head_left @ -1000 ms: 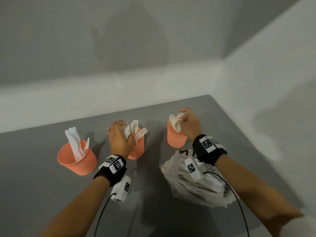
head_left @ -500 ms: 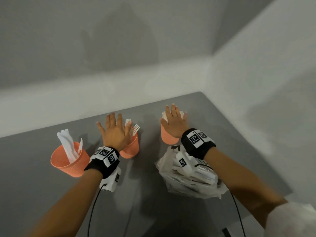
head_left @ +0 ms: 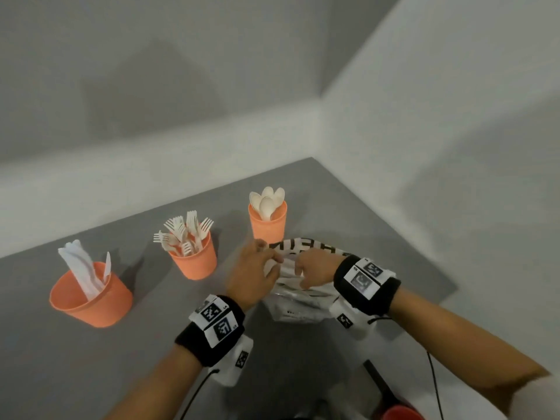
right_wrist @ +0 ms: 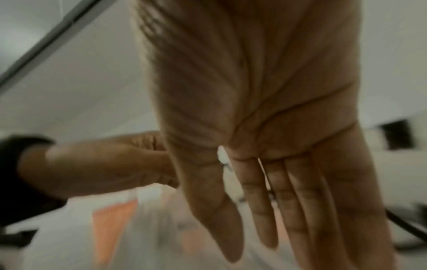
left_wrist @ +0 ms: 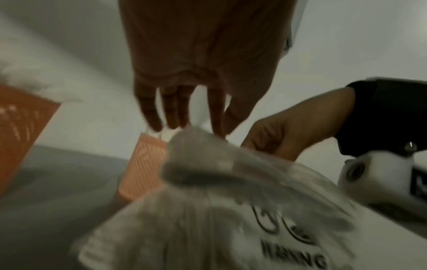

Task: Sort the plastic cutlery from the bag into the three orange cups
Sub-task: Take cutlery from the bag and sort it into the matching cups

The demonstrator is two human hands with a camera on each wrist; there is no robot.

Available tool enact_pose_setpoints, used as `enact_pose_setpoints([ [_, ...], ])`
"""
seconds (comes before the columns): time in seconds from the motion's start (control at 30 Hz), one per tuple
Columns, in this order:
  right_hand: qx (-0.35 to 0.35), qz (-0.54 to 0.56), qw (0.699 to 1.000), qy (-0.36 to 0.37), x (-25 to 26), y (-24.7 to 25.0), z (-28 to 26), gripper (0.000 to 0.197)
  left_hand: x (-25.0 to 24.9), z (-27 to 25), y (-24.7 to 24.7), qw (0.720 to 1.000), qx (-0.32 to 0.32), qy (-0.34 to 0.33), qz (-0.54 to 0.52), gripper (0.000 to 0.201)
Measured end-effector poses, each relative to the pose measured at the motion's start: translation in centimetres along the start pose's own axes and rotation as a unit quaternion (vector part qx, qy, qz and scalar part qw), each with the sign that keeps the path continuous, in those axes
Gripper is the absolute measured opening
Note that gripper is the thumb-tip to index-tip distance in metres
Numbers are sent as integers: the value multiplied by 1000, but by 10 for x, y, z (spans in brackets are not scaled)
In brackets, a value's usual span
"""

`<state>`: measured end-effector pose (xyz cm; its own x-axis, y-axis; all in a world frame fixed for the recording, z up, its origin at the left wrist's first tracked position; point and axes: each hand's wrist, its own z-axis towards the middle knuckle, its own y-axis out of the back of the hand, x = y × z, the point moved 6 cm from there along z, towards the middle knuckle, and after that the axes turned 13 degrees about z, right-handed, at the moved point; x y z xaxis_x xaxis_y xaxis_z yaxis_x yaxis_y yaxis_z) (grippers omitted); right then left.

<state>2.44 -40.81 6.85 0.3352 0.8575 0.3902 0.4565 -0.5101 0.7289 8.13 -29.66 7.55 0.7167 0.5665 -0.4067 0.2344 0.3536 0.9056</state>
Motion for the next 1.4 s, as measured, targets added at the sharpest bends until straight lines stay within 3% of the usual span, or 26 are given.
enact_pose_setpoints([
  [0.1, -14, -42, 999, -27, -24, -25, 1, 58, 6, -12, -26, 990, 119, 67, 20, 38],
  [0.23, -41, -79, 995, -35, -40, -49, 7, 84, 8, -20, -32, 979, 173, 105, 1, 52],
  [0.37, -100, -71, 992, -33, -40, -45, 11, 72, 5, -22, -21, 980, 165, 112, -19, 51],
  [0.57, -115, -40, 992, -26, -38, -32, 15, 38, 4, -18, -5, 983, 145, 113, -16, 47],
  [0.9, -168, -67, 984, 0, -34, -36, 8, 42, -3, -17, 2, 983, 149, 107, 10, 44],
  [1.17, -183, 137, 973, 36, -42, -25, -4, 33, 3, -13, -1, 981, 145, 129, -23, 42],
  [1.23, -206, 197, 955, 76, -37, -18, -7, 23, 3, -11, -2, 981, 143, 129, -34, 41],
  [1.4, -245, 387, 881, 119, -26, -3, -15, 29, 6, -12, -5, 975, 143, 135, -104, 34],
])
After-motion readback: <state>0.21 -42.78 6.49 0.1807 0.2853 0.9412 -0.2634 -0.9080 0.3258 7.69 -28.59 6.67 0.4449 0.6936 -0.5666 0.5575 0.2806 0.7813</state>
